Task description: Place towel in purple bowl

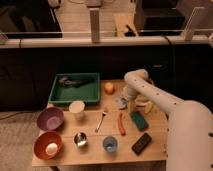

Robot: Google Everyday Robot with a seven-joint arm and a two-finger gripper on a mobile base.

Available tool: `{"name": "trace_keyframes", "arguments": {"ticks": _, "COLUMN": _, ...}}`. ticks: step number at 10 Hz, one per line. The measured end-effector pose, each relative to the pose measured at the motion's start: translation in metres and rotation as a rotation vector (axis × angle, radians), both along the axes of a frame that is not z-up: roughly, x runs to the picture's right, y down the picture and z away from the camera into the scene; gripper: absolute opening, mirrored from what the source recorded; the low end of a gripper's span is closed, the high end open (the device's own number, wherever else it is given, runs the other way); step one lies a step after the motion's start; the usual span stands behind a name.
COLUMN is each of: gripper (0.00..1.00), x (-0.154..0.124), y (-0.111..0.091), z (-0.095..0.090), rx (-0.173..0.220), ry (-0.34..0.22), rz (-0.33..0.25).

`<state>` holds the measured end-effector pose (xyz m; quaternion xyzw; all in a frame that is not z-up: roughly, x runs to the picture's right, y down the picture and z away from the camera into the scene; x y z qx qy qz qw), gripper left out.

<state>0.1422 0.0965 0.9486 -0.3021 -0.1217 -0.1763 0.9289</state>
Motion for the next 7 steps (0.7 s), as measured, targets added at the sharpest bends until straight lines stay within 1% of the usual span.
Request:
{"name": "trace_keyframes", "arguments": {"ticks": 1, "gripper": 0.41, "x": -0.0002, "y": -0.0002, "z": -0.0007, "rx": 0.005, "ry": 0.004, "rz": -0.001}}
{"name": "trace_keyframes", "arguments": {"ticks": 2, "gripper": 0.34, "x": -0.0002, "y": -0.0004, "z": -0.0011, "rx": 0.007, "ry": 0.005, "rz": -0.001}}
{"name": "trace_keyframes", "arguments": {"ticks": 5, "gripper": 0.03, "x": 0.0019, "y": -0.0009, "z": -0.0032, "rx": 0.006, "ry": 0.009, "rz": -0.002}}
{"name": "trace_keyframes", "arguments": {"ticks": 6, "gripper": 0.0, "x": 0.002, "y": -0.0009, "z": -0.0034, "rx": 0.006, "ry": 0.009, "rz": -0.002}}
{"name": "trace_keyframes", "arguments": {"ticks": 7, "gripper": 0.0, "x": 0.002, "y": -0.0011, "z": -0.0036, "rx": 0.006, "ry": 0.009, "rz": -0.002}}
